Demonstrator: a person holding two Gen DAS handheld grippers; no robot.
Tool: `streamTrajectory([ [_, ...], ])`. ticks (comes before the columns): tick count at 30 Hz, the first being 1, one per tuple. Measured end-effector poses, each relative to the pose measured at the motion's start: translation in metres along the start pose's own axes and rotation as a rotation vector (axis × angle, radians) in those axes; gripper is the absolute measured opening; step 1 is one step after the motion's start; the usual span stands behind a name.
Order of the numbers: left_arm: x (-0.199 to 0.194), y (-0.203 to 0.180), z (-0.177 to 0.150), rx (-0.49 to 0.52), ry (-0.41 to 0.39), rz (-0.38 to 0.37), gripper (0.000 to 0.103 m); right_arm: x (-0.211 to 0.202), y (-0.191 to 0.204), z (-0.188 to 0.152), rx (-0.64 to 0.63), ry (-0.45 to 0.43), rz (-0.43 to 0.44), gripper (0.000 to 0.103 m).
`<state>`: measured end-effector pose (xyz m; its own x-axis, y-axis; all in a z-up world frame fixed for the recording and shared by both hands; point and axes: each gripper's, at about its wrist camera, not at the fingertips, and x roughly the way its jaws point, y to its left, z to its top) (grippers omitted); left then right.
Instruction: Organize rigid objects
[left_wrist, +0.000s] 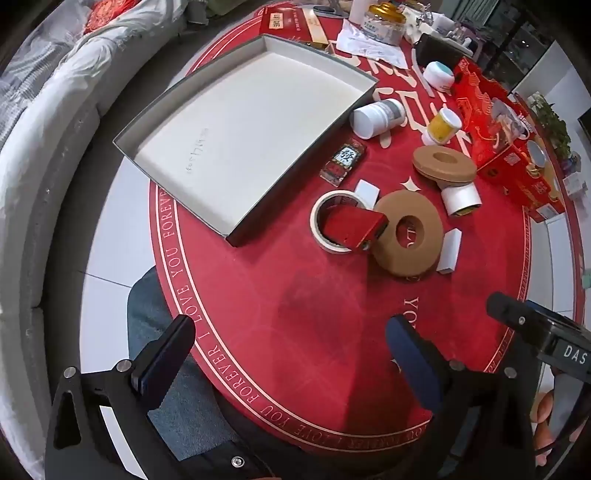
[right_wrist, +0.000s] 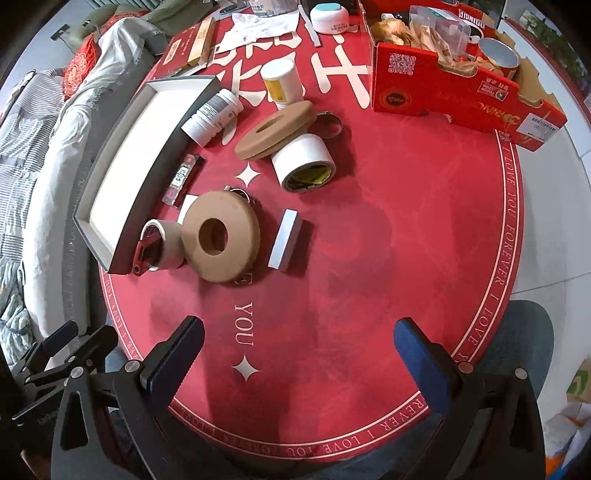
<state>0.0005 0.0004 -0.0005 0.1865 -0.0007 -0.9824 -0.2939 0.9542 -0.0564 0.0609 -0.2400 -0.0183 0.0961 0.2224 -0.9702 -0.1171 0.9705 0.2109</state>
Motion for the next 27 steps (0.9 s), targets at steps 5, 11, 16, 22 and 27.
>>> streamTrajectory([
  [5, 0.002, -0.001, 0.005, 0.005, 0.004, 0.002, 0.103, 0.007, 0.000, 0.002, -0.005, 0.017, -0.003, 0.103],
  [11, 0.006, -0.004, 0.005, 0.009, -0.011, 0.003, 0.103, 0.012, 0.002, 0.003, -0.011, 0.036, -0.009, 0.103],
  [16, 0.006, -0.008, 0.009, 0.033, -0.016, 0.003, 0.103, 0.014, 0.003, 0.005, -0.019, 0.040, -0.019, 0.103],
  [22, 0.008, -0.011, 0.012, 0.033, -0.004, -0.012, 0.103, 0.018, 0.002, 0.006, -0.016, 0.049, -0.025, 0.103],
  [27, 0.008, -0.011, 0.017, 0.037, -0.015, 0.008, 0.103, 0.021, 0.000, 0.007, -0.008, 0.056, -0.031, 0.103],
])
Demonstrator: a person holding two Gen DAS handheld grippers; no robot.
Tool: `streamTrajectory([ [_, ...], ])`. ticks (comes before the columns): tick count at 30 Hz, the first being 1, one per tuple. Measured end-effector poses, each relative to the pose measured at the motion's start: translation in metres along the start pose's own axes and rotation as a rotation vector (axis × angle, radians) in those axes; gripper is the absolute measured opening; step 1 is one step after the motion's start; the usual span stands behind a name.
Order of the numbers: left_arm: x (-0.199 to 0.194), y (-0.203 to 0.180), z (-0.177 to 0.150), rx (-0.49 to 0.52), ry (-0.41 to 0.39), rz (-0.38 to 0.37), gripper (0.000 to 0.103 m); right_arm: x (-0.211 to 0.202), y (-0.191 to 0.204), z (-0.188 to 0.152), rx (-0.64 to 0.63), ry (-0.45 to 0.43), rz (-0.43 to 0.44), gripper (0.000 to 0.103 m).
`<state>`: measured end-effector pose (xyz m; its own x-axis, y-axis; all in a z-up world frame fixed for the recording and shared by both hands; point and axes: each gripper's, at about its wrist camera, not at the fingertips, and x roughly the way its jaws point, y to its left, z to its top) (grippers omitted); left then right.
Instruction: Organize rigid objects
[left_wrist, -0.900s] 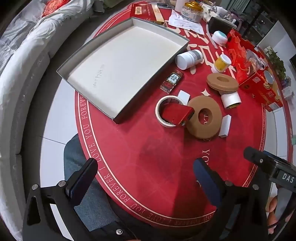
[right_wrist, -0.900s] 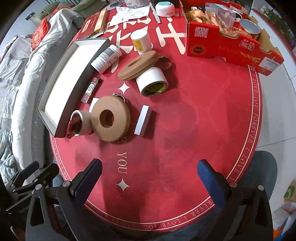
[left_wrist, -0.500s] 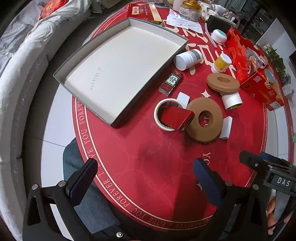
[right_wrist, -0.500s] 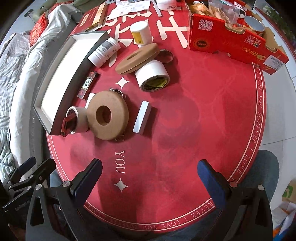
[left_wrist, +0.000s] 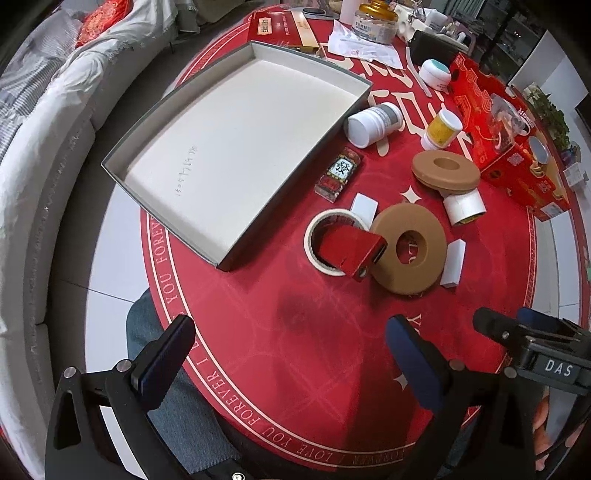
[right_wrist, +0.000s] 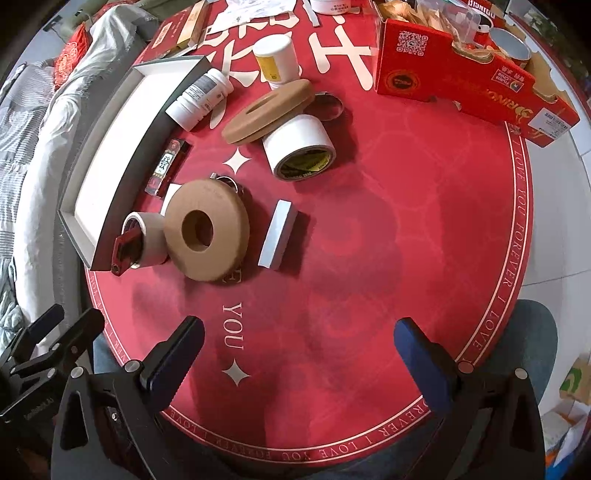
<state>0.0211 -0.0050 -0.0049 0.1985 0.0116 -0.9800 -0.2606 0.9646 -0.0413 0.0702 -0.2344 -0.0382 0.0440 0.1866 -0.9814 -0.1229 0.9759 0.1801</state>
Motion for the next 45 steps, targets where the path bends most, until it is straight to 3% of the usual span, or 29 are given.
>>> streamTrajectory([
  [29, 0.013, 0.002, 0.015, -0.014, -0.006, 0.009, 0.103, 0.027, 0.024, 0.039, -0.042, 0.028, -0.053, 0.103],
  [37, 0.011, 0.001, 0.020, -0.002, -0.052, 0.001, 0.103, 0.041, 0.021, 0.061, -0.035, 0.026, -0.080, 0.103],
  [45, 0.015, 0.005, 0.019, -0.007, -0.041, -0.003, 0.103, 0.069, 0.041, 0.093, -0.068, 0.012, -0.094, 0.103],
])
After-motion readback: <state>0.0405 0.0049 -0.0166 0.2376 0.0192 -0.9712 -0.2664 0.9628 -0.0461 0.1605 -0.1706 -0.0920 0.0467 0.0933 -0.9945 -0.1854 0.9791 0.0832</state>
